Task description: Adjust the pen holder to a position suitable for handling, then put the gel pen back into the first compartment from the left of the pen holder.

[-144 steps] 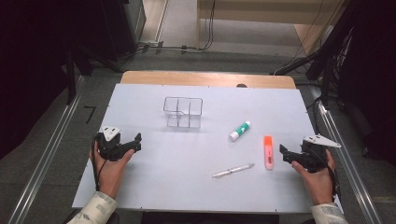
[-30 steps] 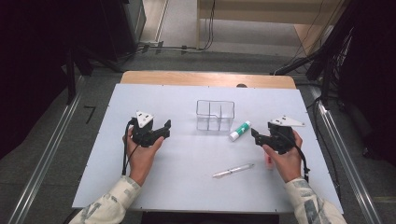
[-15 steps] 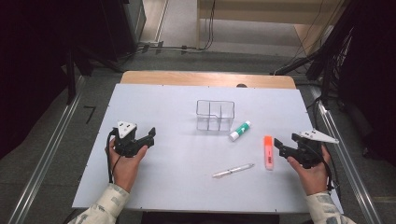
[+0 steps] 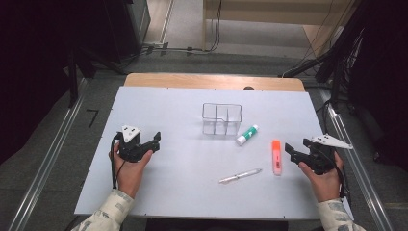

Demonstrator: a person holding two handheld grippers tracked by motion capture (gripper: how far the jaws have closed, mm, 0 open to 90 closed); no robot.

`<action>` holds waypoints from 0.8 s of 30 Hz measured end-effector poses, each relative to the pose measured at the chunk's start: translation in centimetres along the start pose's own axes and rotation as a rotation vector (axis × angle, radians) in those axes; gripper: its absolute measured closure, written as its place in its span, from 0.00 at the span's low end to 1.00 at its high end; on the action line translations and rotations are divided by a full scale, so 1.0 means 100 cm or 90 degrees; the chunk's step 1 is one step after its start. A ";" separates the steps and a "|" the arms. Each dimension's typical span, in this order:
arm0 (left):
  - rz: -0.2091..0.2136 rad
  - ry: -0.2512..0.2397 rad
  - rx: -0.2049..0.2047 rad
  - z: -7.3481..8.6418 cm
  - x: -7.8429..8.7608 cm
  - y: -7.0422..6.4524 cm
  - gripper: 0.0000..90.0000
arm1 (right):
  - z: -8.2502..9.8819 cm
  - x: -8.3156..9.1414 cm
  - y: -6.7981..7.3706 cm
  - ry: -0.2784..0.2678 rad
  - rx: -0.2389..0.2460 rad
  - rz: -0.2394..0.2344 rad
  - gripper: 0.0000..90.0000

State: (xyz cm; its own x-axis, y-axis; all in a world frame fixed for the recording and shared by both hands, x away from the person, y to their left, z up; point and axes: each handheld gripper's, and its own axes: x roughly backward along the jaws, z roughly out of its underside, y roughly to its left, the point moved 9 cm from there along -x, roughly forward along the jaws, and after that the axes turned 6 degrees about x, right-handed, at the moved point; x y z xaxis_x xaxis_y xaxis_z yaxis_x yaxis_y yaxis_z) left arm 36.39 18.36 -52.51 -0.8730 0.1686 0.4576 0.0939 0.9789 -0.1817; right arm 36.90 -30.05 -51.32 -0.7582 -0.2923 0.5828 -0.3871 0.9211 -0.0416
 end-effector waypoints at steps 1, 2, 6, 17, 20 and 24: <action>0.000 0.000 0.000 0.000 0.000 0.000 0.28 | 0.001 0.000 0.000 0.002 0.000 0.001 0.26; -0.001 0.000 -0.001 0.000 0.000 0.000 0.28 | 0.001 0.000 -0.001 0.002 -0.002 0.002 0.26; 0.002 -0.005 -0.003 -0.001 0.000 -0.002 0.27 | 0.001 0.002 -0.002 0.000 -0.003 0.003 0.26; 0.021 -0.006 -0.019 0.001 0.000 -0.014 0.26 | 0.001 0.000 -0.002 0.002 -0.002 0.004 0.26; 0.036 0.001 -0.026 0.003 -0.002 -0.022 0.26 | 0.001 0.000 -0.003 0.002 -0.002 0.006 0.26; 0.049 0.006 -0.034 0.005 -0.004 -0.031 0.26 | 0.001 -0.001 -0.003 0.003 -0.003 0.007 0.26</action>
State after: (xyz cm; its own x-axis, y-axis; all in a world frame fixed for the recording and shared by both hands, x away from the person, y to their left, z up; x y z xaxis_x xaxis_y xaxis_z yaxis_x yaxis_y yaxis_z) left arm 36.18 15.18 -52.55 -0.8578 0.2439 0.4524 0.1859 0.9679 -0.1694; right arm 37.01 -30.32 -51.46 -0.7599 -0.2807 0.5863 -0.3764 0.9254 -0.0449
